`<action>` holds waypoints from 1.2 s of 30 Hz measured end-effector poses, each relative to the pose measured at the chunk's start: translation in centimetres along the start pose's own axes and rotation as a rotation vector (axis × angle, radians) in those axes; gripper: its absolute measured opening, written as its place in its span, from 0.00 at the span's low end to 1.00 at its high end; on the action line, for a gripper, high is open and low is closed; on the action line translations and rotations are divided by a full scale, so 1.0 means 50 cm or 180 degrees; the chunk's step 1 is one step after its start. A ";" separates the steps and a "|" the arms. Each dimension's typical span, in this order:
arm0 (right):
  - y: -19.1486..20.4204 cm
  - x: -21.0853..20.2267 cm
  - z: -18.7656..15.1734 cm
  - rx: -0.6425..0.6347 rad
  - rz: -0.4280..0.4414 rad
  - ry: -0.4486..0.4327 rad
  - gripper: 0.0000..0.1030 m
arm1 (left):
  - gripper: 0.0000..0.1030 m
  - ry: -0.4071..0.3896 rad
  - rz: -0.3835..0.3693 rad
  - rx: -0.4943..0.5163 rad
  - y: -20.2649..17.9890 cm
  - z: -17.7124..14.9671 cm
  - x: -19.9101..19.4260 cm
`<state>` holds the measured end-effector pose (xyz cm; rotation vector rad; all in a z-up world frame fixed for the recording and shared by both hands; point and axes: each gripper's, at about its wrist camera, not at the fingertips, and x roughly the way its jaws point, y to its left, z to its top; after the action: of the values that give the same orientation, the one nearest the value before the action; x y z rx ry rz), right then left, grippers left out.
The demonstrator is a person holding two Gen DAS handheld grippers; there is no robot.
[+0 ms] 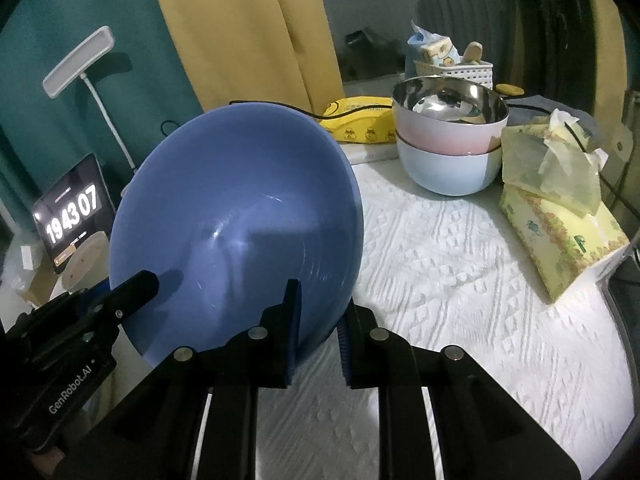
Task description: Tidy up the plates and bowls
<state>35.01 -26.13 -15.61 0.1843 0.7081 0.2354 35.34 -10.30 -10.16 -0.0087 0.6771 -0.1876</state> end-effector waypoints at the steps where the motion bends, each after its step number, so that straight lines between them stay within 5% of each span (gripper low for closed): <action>1: 0.003 -0.005 -0.002 -0.0002 0.0002 -0.0005 0.17 | 0.20 -0.0007 -0.0002 -0.0005 0.001 -0.002 -0.007; 19: 0.054 -0.095 -0.060 -0.0096 -0.0050 -0.0033 0.17 | 0.20 -0.0016 -0.0080 -0.0119 0.018 -0.069 -0.109; 36: 0.090 -0.118 -0.154 0.0010 -0.0074 0.0298 0.18 | 0.21 0.0289 -0.0101 -0.0234 0.043 -0.171 -0.156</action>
<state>24.88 -22.76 -16.58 0.1687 0.8032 0.2217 24.40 -6.35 -12.13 -0.0817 0.7745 -0.1945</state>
